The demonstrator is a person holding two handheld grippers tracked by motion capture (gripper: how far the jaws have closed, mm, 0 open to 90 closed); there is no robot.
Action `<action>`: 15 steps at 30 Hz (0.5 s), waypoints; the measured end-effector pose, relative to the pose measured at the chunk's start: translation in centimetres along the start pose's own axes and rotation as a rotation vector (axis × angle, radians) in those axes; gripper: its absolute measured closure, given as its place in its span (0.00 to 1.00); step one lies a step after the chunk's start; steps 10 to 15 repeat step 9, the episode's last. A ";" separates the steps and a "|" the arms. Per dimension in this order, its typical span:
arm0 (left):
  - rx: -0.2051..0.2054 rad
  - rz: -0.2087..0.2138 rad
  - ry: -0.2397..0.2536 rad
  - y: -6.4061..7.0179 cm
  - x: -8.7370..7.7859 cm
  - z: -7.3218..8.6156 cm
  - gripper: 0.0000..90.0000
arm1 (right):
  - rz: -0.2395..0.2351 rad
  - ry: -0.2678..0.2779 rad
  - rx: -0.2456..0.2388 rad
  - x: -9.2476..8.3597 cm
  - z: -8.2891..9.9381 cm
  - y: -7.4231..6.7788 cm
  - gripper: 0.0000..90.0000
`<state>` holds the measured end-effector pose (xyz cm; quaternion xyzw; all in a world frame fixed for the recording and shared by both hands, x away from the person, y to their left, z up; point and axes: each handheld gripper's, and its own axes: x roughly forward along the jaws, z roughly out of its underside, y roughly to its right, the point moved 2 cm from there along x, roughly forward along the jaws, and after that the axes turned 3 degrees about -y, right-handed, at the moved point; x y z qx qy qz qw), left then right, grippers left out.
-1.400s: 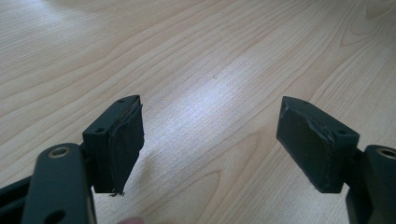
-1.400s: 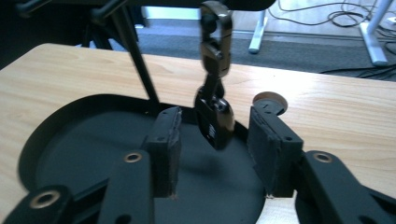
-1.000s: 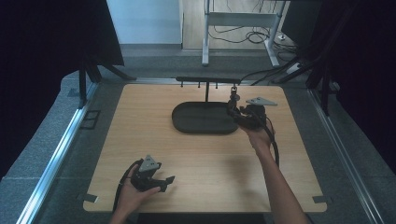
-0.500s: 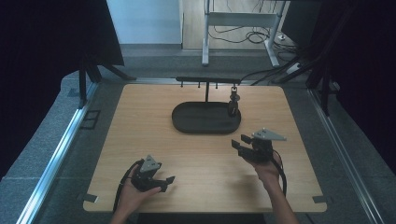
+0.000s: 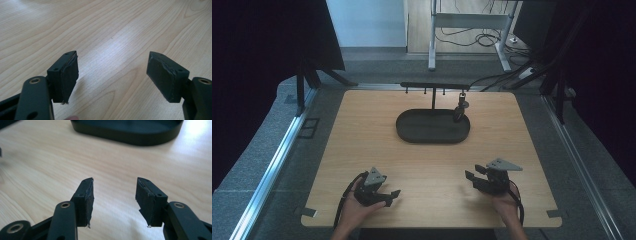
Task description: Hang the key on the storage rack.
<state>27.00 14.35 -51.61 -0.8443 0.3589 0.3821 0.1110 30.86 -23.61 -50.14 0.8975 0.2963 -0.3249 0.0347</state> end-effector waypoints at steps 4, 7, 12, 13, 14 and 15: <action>0.000 -0.004 -0.001 0.0 0.1 0.0 0.28 | 0.017 0.001 0.000 -0.3 0.4 0.2 0.53; 0.001 -0.003 0.000 0.1 0.1 0.0 0.28 | 0.026 0.016 0.008 -0.4 0.3 0.5 0.51; 0.001 -0.003 0.002 0.1 0.1 -0.1 0.28 | 0.037 0.006 0.014 -0.3 0.4 0.8 0.50; 0.001 -0.003 0.002 0.1 0.1 -0.1 0.28 | 0.037 0.006 0.014 -0.3 0.4 0.8 0.50; 0.001 -0.003 0.002 0.1 0.1 -0.1 0.28 | 0.037 0.006 0.014 -0.3 0.4 0.8 0.50; 0.001 -0.003 0.002 0.1 0.1 -0.1 0.28 | 0.037 0.006 0.014 -0.3 0.4 0.8 0.50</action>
